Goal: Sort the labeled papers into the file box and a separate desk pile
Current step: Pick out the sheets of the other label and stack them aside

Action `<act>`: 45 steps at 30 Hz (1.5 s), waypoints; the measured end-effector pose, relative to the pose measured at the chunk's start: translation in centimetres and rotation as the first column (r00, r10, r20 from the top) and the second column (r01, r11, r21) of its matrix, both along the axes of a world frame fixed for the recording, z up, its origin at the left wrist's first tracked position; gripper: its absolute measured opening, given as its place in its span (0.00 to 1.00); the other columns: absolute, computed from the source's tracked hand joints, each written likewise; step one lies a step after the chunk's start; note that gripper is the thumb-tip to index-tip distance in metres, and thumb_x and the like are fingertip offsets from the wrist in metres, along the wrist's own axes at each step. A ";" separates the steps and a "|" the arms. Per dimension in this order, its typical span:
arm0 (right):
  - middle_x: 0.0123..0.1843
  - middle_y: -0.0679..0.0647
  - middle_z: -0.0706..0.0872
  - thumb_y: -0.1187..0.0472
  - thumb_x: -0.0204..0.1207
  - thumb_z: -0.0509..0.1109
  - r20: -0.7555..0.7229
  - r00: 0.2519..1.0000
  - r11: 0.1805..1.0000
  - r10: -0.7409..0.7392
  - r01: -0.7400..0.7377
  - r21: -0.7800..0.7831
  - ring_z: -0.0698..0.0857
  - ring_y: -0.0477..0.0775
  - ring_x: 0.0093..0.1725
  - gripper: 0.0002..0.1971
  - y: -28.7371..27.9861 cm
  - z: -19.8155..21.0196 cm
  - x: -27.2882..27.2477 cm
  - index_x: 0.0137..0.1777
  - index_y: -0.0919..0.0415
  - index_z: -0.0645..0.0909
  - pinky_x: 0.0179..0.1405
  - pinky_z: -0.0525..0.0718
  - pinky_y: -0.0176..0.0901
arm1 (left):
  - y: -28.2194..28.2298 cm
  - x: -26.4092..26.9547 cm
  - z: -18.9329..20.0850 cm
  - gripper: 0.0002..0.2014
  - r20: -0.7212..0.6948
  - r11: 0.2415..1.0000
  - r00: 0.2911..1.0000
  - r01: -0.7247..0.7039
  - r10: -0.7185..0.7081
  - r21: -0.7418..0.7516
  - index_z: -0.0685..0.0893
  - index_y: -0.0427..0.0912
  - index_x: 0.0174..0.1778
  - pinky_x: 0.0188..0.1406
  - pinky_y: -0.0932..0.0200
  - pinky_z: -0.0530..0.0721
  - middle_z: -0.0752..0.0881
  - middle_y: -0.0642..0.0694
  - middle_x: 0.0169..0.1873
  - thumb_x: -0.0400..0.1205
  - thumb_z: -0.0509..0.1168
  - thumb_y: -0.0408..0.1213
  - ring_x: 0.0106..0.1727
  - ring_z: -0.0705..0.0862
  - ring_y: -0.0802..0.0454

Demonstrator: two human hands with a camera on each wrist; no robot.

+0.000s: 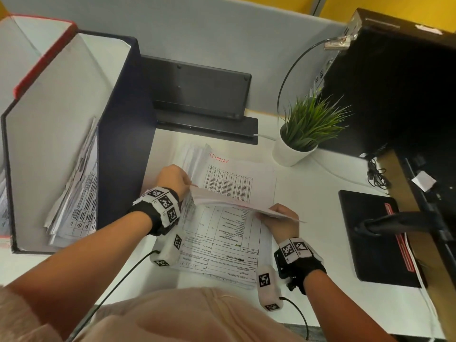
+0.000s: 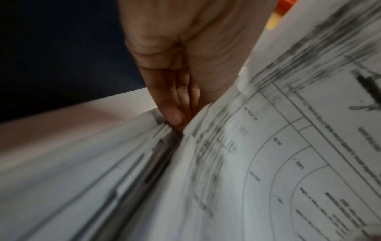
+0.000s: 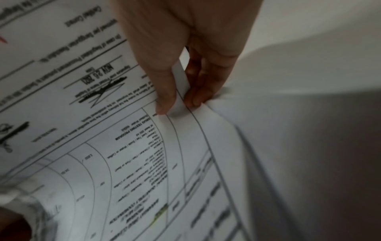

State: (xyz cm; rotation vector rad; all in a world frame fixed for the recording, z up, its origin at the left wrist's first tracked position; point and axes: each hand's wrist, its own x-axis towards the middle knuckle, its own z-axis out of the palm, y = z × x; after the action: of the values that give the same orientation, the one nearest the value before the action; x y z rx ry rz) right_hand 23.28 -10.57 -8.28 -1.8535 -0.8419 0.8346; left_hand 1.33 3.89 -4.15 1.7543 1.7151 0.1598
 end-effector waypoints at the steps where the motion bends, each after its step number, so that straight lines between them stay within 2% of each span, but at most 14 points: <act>1: 0.26 0.48 0.80 0.73 0.63 0.79 0.007 1.000 1.000 0.008 -0.008 0.002 0.76 0.42 0.28 0.13 0.0 0.1 0.0 0.27 0.62 0.79 0.25 0.73 0.19 | -0.1 -0.1 0.0 0.11 0.019 1.000 1.000 0.002 -0.002 0.005 0.89 0.33 0.46 0.49 0.54 0.85 0.88 0.39 0.47 0.74 0.74 0.38 0.50 0.86 0.42; 7: 0.26 0.49 0.77 0.67 0.63 0.81 0.131 0.991 0.999 -0.006 0.010 -0.032 0.74 0.43 0.28 0.18 0.4 0.1 0.3 0.23 0.57 0.74 0.25 0.71 0.21 | -1.2 -0.9 -0.5 0.10 0.058 0.994 0.995 0.083 -0.087 0.065 0.85 0.41 0.39 0.45 0.50 0.85 0.85 0.38 0.39 0.83 0.61 0.32 0.40 0.82 0.44; 12: 0.22 0.48 0.68 0.72 0.62 0.80 0.067 0.995 0.997 -0.073 0.075 -0.016 0.65 0.42 0.23 0.25 0.5 -0.4 0.4 0.23 0.59 0.64 0.18 0.64 0.23 | -2.7 -1.0 -1.0 0.12 0.281 0.904 0.942 0.048 -0.182 0.425 0.86 0.32 0.57 0.48 0.66 0.80 0.86 0.39 0.48 0.80 0.62 0.23 0.47 0.83 0.48; 14: 0.26 0.51 0.72 0.69 0.62 0.81 0.063 0.996 0.995 -0.062 0.067 -0.075 0.70 0.50 0.28 0.19 0.6 -0.6 0.5 0.29 0.64 0.70 0.22 0.66 0.22 | -3.0 -0.8 -0.9 0.12 0.398 0.927 0.904 -0.004 -0.157 0.376 0.87 0.36 0.53 0.36 0.78 0.78 0.87 0.47 0.43 0.80 0.61 0.23 0.37 0.82 0.60; 16: 0.41 0.57 0.85 0.66 0.62 0.82 0.030 0.996 0.988 -0.089 0.092 -0.126 0.81 0.55 0.43 0.16 0.4 -0.6 0.4 0.45 0.68 0.80 0.41 0.74 0.24 | -3.0 -0.8 -0.9 0.13 0.506 0.972 0.861 -0.077 -0.049 0.224 0.85 0.41 0.42 0.23 0.78 0.74 0.85 0.50 0.38 0.80 0.57 0.22 0.26 0.79 0.66; 18: 0.53 0.60 0.87 0.70 0.58 0.83 -0.091 0.980 0.982 -0.177 0.170 -0.078 0.85 0.56 0.52 0.22 0.2 -0.4 0.1 0.52 0.69 0.82 0.55 0.82 0.43 | -2.9 -0.7 -0.8 0.16 0.601 0.990 0.798 -0.114 0.041 0.084 0.80 0.40 0.33 0.33 0.72 0.77 0.86 0.45 0.43 0.79 0.55 0.18 0.35 0.82 0.62; 20: 0.54 0.62 0.87 0.73 0.55 0.84 -0.085 0.977 0.981 -0.194 0.192 -0.032 0.86 0.59 0.54 0.28 0.1 -0.1 -0.2 0.56 0.70 0.79 0.58 0.84 0.52 | -2.7 -0.7 -0.4 0.17 0.687 0.991 0.718 -0.130 0.106 -0.016 0.78 0.38 0.28 0.46 0.60 0.80 0.85 0.41 0.42 0.76 0.54 0.15 0.46 0.83 0.48; 25: 0.49 0.48 0.85 0.78 0.57 0.81 -0.158 0.979 0.990 -0.132 0.138 0.024 0.84 0.44 0.50 0.39 0.1 -0.2 0.1 0.68 0.56 0.72 0.54 0.84 0.44 | -2.5 -0.5 0.7 0.18 0.776 0.988 0.616 -0.023 0.135 -0.153 0.75 0.36 0.26 0.50 0.55 0.81 0.83 0.37 0.35 0.74 0.52 0.12 0.42 0.83 0.45; 28: 0.51 0.55 0.88 0.72 0.59 0.82 -0.105 0.987 0.992 -0.121 0.115 -0.055 0.86 0.54 0.52 0.25 0.1 -0.4 0.1 0.57 0.63 0.82 0.56 0.84 0.48 | -2.0 -0.3 1.1 0.17 0.725 0.978 0.668 -0.017 0.168 -0.210 0.77 0.35 0.25 0.58 0.50 0.77 0.84 0.34 0.38 0.72 0.51 0.14 0.44 0.81 0.42; 31: 0.41 0.52 0.84 0.63 0.65 0.80 -0.028 0.997 0.971 -0.067 0.059 -0.233 0.81 0.48 0.42 0.10 0.2 0.0 0.3 0.36 0.53 0.81 0.46 0.81 0.34 | -1.1 -0.1 1.0 0.10 0.625 0.959 0.736 -0.123 0.261 -0.256 0.82 0.31 0.34 0.45 0.52 0.78 0.83 0.33 0.44 0.75 0.56 0.22 0.44 0.78 0.42; 34: 0.31 0.52 0.79 0.77 0.71 0.70 -0.030 0.999 0.987 -0.036 0.031 -0.160 0.74 0.49 0.30 0.19 0.1 -0.3 0.7 0.27 0.54 0.75 0.23 0.72 0.20 | -0.3 0.0 0.5 0.11 0.559 0.918 0.732 -0.263 0.391 -0.297 0.83 0.32 0.37 0.32 0.58 0.77 0.84 0.39 0.36 0.78 0.58 0.33 0.34 0.78 0.46; 39: 0.28 0.50 0.76 0.80 0.67 0.71 0.074 0.996 0.995 -0.040 0.047 -0.092 0.73 0.46 0.29 0.20 0.0 -0.2 0.2 0.24 0.55 0.73 0.23 0.69 0.19 | 0.3 -0.3 -0.9 0.09 0.198 0.977 0.961 -0.171 0.194 -0.128 0.86 0.37 0.44 0.48 0.54 0.85 0.85 0.42 0.40 0.74 0.73 0.39 0.43 0.84 0.46; 43: 0.31 0.44 0.75 0.69 0.70 0.75 0.125 0.992 0.960 -0.009 0.043 -0.275 0.72 0.40 0.30 0.14 0.4 -0.6 0.4 0.31 0.51 0.76 0.25 0.68 0.19 | 0.2 0.2 -1.0 0.12 0.133 0.989 0.980 -0.139 0.145 -0.053 0.84 0.42 0.29 0.30 0.65 0.77 0.83 0.50 0.32 0.67 0.79 0.45 0.33 0.80 0.57; 45: 0.36 0.52 0.81 0.73 0.72 0.71 0.136 0.990 0.979 -0.030 0.056 -0.196 0.77 0.48 0.35 0.04 0.4 -0.8 0.3 0.39 0.66 0.84 0.28 0.70 0.24 | 0.0 0.3 -1.0 0.12 0.121 0.991 0.984 -0.130 0.131 -0.022 0.82 0.43 0.27 0.33 0.64 0.77 0.83 0.50 0.31 0.67 0.79 0.43 0.33 0.80 0.55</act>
State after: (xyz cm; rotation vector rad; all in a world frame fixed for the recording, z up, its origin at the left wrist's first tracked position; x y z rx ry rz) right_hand 23.54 -10.13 -9.08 -2.1152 -0.8207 0.7999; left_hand 1.60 3.90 -5.18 1.5887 1.7377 0.3058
